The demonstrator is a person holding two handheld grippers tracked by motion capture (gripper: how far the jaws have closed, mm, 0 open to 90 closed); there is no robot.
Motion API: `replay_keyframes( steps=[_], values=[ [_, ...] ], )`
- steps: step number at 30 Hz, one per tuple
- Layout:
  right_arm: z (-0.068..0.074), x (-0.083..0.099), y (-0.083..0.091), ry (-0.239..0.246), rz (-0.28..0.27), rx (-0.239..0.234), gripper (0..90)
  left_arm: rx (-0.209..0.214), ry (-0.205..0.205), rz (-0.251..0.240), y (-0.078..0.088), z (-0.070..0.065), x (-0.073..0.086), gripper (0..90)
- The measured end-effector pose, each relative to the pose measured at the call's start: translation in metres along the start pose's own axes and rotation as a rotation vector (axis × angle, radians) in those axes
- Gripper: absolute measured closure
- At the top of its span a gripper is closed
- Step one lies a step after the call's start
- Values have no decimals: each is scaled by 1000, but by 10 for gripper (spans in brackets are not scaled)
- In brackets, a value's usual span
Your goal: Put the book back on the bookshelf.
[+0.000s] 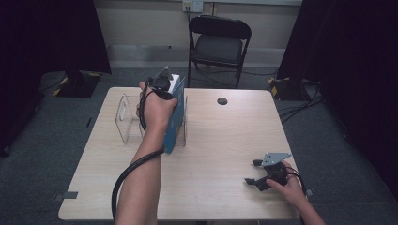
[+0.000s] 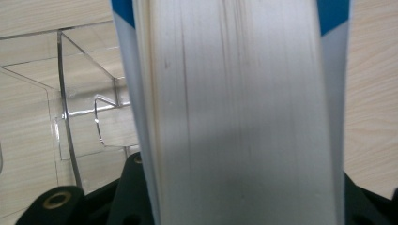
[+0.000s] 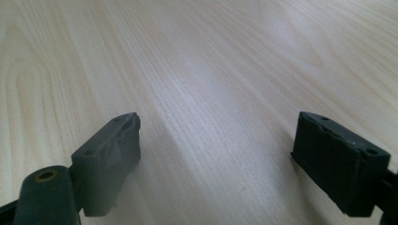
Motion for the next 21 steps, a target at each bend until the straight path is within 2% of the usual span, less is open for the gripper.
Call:
replay_keyframes(
  steps=[3,7,14,16,21],
  values=[
    [0,0,0,-2,-3,2,145,8,9,-20,1,1,2,566],
    [0,0,0,-1,-3,3,145,28,1,-46,6,3,4,535],
    [0,0,0,0,-3,3,145,53,-15,-62,12,5,7,491],
    [0,0,0,0,-3,3,145,63,-8,-68,14,6,9,486],
    [0,0,0,0,-3,3,145,57,-19,-80,17,7,12,487]
  ],
)
Point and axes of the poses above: each handheld gripper's, and its own axes: y roughly backward along the jaws, x roughly out of its underside, z roughly to its left, the point moved 3 cm from there along -y, roughly forward along the jaws, and after that the axes turned 1 degree about -y, right-handed, at the moved point
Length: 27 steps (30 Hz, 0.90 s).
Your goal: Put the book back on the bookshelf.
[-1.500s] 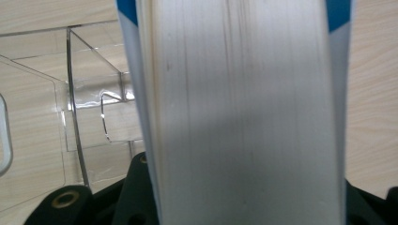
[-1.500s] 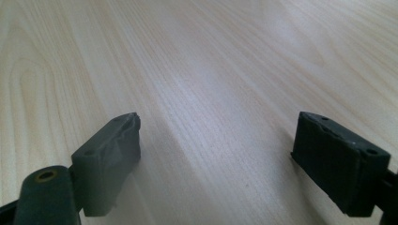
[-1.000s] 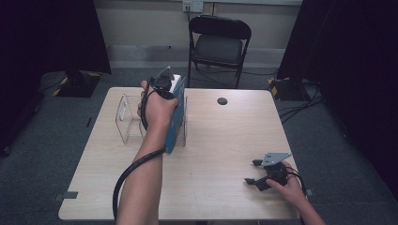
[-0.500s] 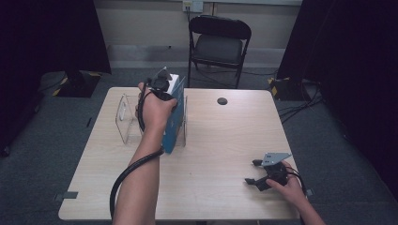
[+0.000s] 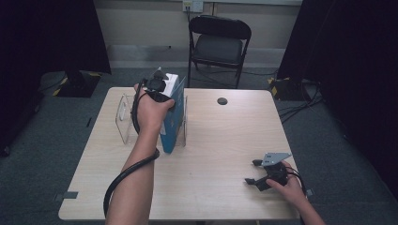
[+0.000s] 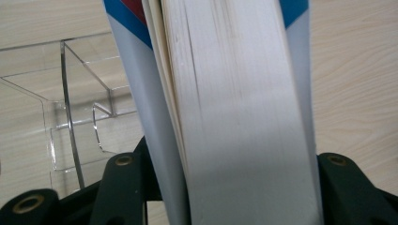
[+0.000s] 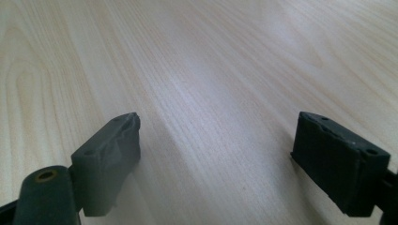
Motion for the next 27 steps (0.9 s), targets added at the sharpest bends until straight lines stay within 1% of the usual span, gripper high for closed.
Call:
replay_keyframes(
  steps=[4,6,7,8,9,10,11,13,15,16,17,21,22,24,26,27],
  values=[
    [0,0,0,0,0,0,145,12,1,-4,2,1,2,466],
    [0,0,0,0,0,0,145,19,20,-13,4,2,4,440],
    [0,0,0,0,0,0,145,32,14,-13,4,3,5,442],
    [0,0,0,0,0,0,145,34,18,-18,5,3,5,440],
    [0,0,0,0,0,0,145,31,11,-25,6,4,5,438],
    [0,0,0,0,0,0,145,38,10,-33,7,3,6,437],
    [0,0,0,0,0,0,145,39,0,-30,7,4,7,432],
    [0,0,0,0,0,0,145,48,-10,-21,8,4,8,409],
    [0,0,0,0,0,0,145,59,-14,-27,10,6,9,384],
    [0,0,0,0,0,0,145,60,-23,-28,10,7,10,374],
    [0,0,0,0,0,0,145,60,-24,-30,11,8,11,355],
    [0,0,0,0,0,0,145,74,-37,-40,14,9,13,294],
    [0,0,0,0,0,0,145,84,-42,-45,14,9,14,287],
    [0,0,0,0,0,0,145,87,-57,-54,15,10,15,276],
    [0,0,0,0,0,0,145,90,-52,-62,16,12,16,267],
    [0,0,0,2,1,0,145,96,-53,-57,17,13,18,264]
  ],
)
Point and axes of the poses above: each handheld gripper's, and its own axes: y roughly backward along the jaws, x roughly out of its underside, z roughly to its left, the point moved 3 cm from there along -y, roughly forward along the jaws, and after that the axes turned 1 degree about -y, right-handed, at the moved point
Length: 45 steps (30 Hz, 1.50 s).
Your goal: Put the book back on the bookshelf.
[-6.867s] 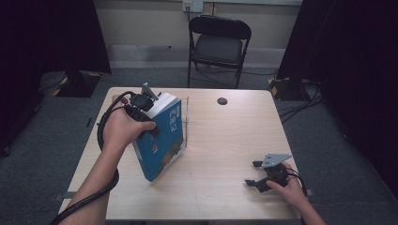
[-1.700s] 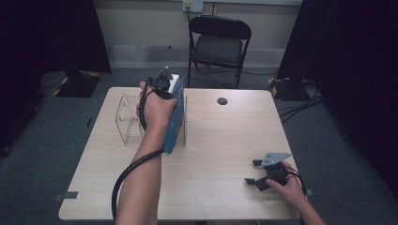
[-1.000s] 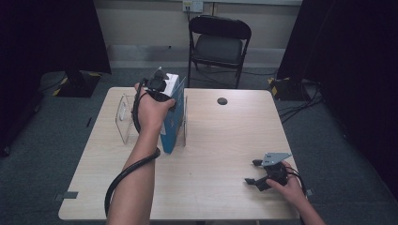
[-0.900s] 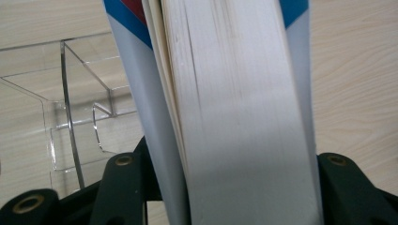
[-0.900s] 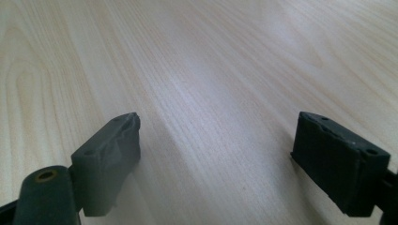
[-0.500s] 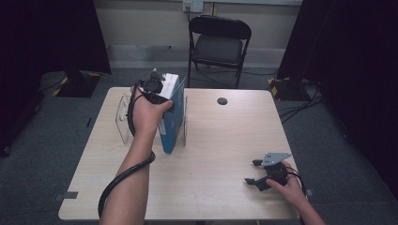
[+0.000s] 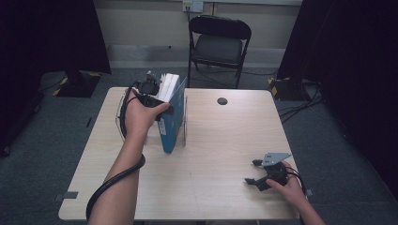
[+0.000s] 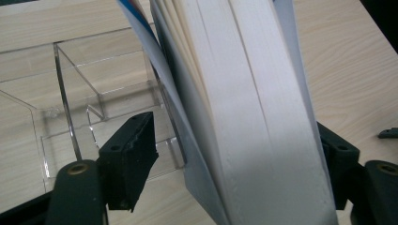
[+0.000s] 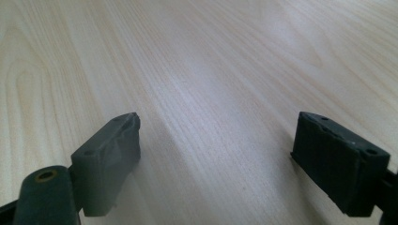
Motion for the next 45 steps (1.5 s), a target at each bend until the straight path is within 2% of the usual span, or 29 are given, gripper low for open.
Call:
replay_keyframes(
  steps=[7,9,20,45],
  values=[
    [0,0,0,1,0,1,145,33,-22,9,4,3,9,225],
    [0,0,0,1,0,1,145,36,-46,14,5,3,12,216],
    [0,0,0,-1,0,1,145,59,-71,20,10,4,22,200],
    [0,0,0,0,-1,3,145,101,-50,-3,11,15,49,204]
  ],
)
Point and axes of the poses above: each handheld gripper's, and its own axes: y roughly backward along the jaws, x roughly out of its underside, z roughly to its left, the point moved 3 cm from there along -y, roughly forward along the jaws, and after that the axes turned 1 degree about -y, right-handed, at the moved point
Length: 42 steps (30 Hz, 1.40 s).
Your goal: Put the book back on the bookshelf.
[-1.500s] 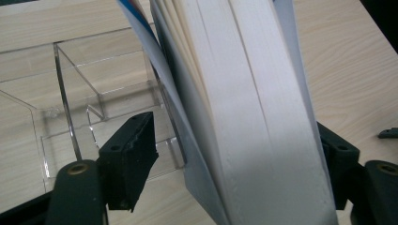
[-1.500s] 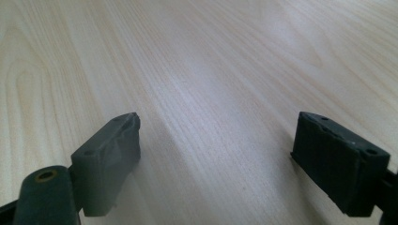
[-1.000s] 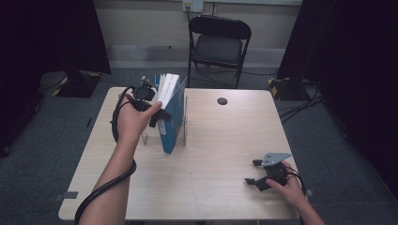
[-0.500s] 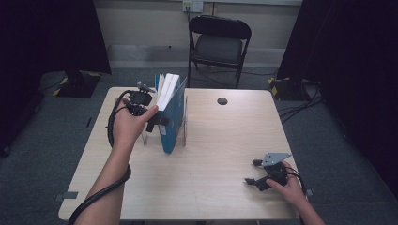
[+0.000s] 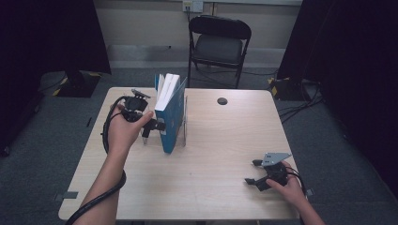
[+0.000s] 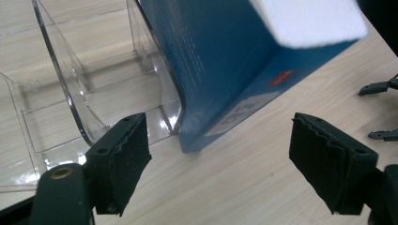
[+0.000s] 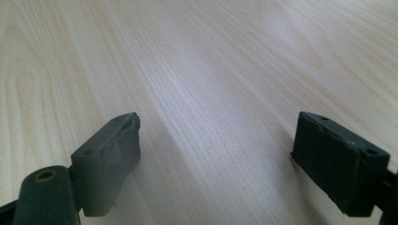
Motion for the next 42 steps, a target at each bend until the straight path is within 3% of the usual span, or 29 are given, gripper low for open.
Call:
replay_keyframes(
  steps=[27,29,42],
  values=[
    [0,0,0,-1,-1,0,145,33,-9,20,-16,3,29,207],
    [0,0,0,-1,-1,0,146,32,-9,5,-17,3,30,212],
    [0,0,0,0,2,-2,145,45,-9,39,-26,6,48,209]
  ],
)
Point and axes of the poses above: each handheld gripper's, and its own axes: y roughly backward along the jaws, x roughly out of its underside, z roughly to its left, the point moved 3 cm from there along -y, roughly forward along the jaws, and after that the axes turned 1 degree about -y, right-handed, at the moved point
